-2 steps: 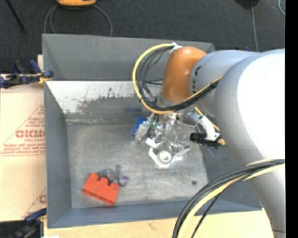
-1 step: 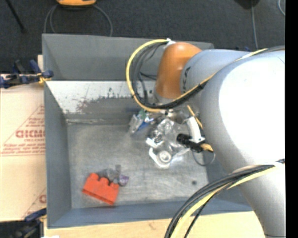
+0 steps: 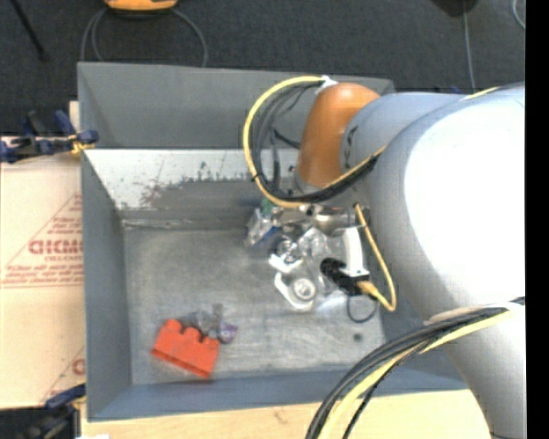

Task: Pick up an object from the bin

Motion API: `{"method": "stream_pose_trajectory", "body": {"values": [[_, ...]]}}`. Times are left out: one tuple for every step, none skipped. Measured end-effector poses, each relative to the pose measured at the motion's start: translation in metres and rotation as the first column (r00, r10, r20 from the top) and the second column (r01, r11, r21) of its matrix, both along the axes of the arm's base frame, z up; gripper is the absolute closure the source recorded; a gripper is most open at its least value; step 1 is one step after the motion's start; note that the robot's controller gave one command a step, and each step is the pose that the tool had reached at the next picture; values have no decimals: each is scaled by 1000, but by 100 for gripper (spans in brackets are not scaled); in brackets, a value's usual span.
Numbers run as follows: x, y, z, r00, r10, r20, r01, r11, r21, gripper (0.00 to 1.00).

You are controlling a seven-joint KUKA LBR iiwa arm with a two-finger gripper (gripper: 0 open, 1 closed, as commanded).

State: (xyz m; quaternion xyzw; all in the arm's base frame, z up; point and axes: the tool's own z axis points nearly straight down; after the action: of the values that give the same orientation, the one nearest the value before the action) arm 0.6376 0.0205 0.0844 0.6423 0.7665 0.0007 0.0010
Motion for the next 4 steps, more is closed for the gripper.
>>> {"method": "stream_pose_trajectory", "body": {"values": [[3,3,2,994,-111,1,111,994,0,0],[8,-45,5,999,-45,1,45,999,-4,0],[7,-42,5,999,-39,-5,39,999,-4,100],[7,-42,5,999,-38,-6,38,999,-4,0]]}}
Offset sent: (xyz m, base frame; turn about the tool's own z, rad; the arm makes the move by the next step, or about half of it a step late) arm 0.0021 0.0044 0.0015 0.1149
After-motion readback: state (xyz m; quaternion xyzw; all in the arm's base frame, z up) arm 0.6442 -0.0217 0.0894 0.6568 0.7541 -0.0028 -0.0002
